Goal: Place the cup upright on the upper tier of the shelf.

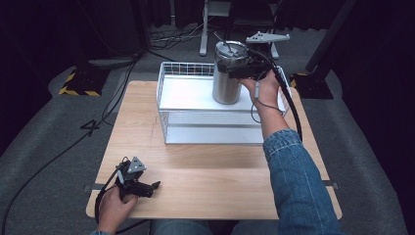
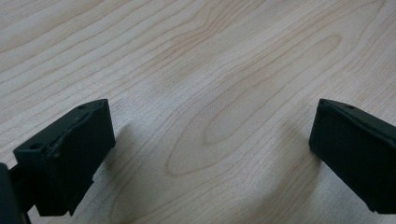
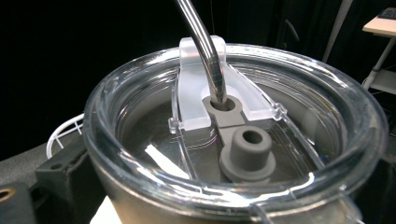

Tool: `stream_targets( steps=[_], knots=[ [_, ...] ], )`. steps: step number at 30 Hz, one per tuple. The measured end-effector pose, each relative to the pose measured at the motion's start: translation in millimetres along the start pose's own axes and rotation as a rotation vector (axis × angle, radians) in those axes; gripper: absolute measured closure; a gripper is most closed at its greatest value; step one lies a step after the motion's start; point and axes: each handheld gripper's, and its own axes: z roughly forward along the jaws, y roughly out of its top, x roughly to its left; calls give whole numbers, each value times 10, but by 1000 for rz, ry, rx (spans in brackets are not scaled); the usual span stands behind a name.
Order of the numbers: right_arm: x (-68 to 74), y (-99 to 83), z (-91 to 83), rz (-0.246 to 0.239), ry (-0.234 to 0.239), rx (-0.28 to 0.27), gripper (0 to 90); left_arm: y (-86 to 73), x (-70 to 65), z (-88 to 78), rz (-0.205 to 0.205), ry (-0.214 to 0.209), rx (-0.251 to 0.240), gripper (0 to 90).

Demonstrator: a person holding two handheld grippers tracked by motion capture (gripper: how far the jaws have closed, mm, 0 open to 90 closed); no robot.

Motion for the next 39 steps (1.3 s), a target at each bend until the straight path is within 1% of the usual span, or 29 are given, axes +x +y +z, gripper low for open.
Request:
stream_targets(
  steps=[2,7,9,10,13,14,17,19,20,22,25,26,27,28,29,30,34,39],
  knots=[
    [3,-17,16,-3,2,6,36,0,1,0,1,0,0,6],
    [-25,-60,11,5,9,-23,35,0,1,0,1,0,0,6],
    [-29,-63,4,6,12,-21,35,-1,-2,1,-4,-1,-1,6],
    [-29,-61,2,4,12,-19,35,0,1,0,1,1,0,6],
    [-30,-58,3,-4,8,-13,33,0,0,0,0,0,0,6],
    [-29,-59,5,-2,8,-13,32,-1,-3,1,-5,-1,-1,6],
    [-28,-57,9,3,4,-15,26,0,1,-1,2,0,1,6],
    [-20,-48,8,-7,-3,-15,9,-1,-3,1,-4,-1,0,6],
    [-17,-44,12,-14,-6,-12,1,0,0,0,0,0,0,6],
    [-23,-40,8,-14,-3,-12,0,0,1,0,1,0,1,6],
    [-19,-45,5,-28,-9,-21,0,-1,-3,1,-5,-1,0,6],
    [-9,-46,-2,-30,-16,-23,0,0,1,0,2,0,1,6],
    [-3,-48,-8,-36,-17,-29,0,-1,-3,1,-5,-2,0,6],
    [1,-50,-21,-45,-21,-39,0,0,-1,0,-1,0,0,6],
    [-2,-47,-40,-43,-22,-42,0,-1,-3,1,-4,-1,0,6],
    [-9,-44,-53,-42,-17,-40,0,0,1,0,1,0,0,6],
    [-20,-35,-115,-50,-15,-34,0,-1,-3,1,-4,-1,-1,6],
    [-32,-40,-201,-46,-11,-29,0,0,-1,3,0,3,-3,6]
  ],
)
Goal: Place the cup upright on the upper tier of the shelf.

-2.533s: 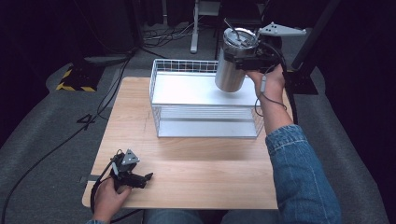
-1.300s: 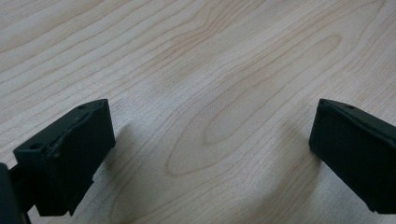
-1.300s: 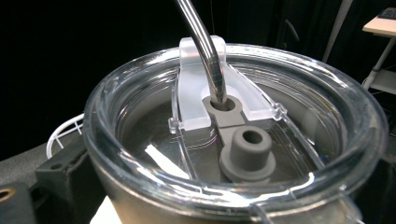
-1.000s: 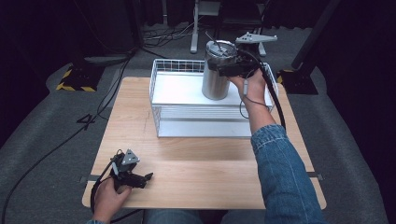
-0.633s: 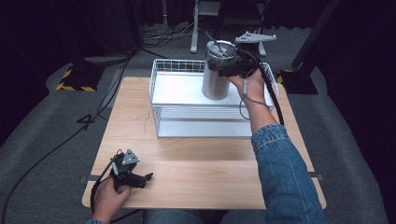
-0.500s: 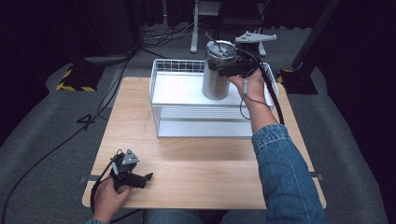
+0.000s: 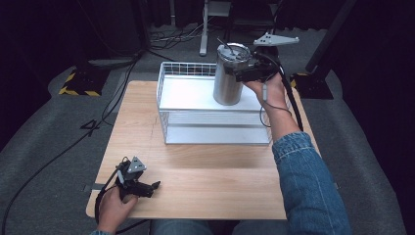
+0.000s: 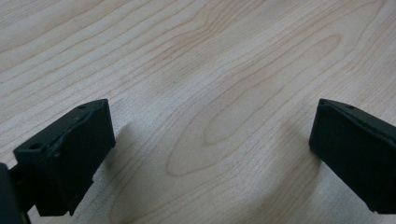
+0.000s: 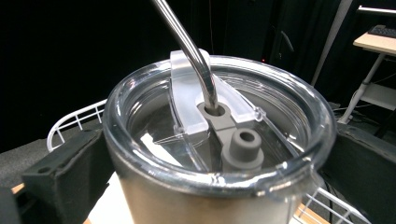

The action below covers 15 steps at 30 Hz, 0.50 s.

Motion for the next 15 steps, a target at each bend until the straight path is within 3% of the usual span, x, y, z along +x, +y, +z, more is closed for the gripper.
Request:
stream_targets(
  steps=[15],
  knots=[
    [-67,-50,-383,3,0,-20,2,7,4,6,3,6,-1,6]
  ],
)
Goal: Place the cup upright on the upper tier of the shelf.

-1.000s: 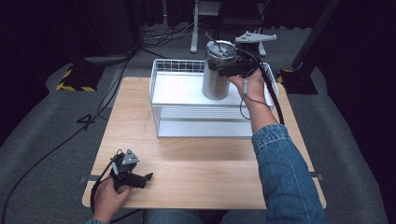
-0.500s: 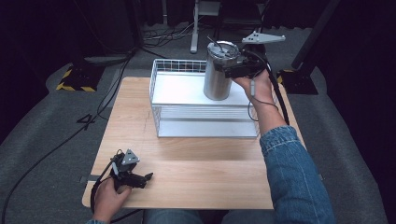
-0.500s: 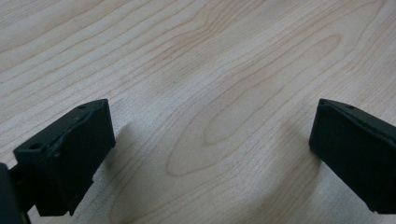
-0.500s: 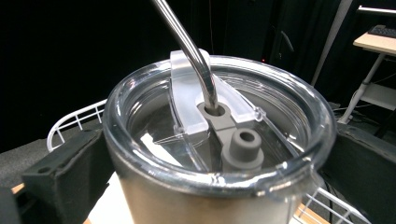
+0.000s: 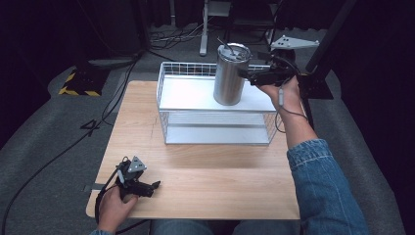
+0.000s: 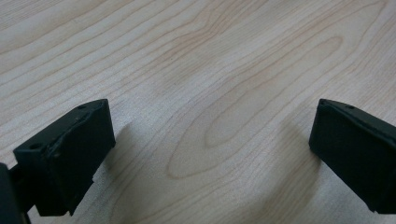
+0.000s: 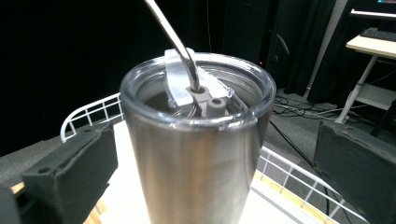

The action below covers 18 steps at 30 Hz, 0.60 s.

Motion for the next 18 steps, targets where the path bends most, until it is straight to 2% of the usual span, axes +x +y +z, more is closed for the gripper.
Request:
stream_targets(
  steps=[9,18],
  knots=[
    [75,-18,-285,-45,24,-14,2,0,1,1,0,0,0,6],
    [141,-106,-623,-58,29,-26,2,3,4,3,4,-2,1,6]
  ],
)
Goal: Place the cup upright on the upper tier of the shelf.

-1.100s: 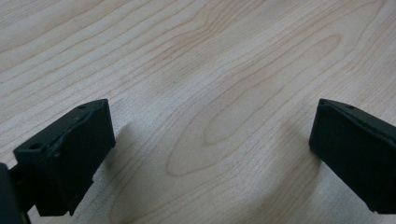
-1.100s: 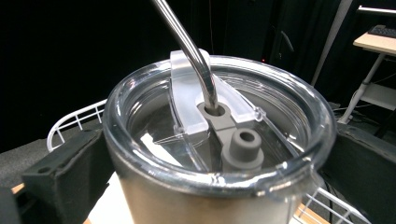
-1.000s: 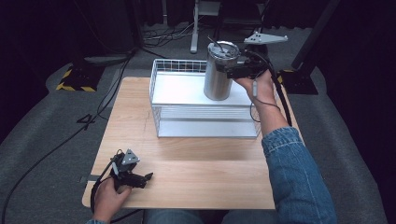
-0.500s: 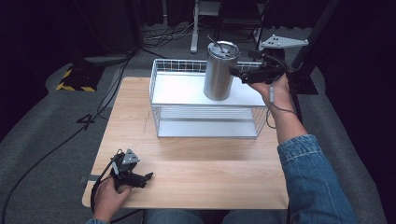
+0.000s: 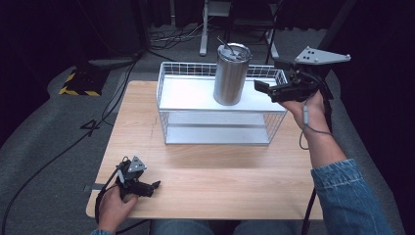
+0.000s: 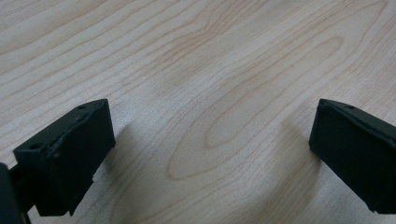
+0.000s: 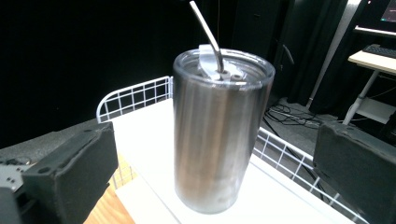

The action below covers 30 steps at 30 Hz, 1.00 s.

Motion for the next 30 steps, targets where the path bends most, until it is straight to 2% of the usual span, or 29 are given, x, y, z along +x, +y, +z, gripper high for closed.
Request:
stream_targets(
  steps=[15,30],
  knots=[
    [50,-292,-442,1,-11,19,2,1,-3,3,-7,-2,-1,6],
    [99,-649,-588,11,-18,60,3,3,-1,2,-6,-3,2,6]
  ],
)
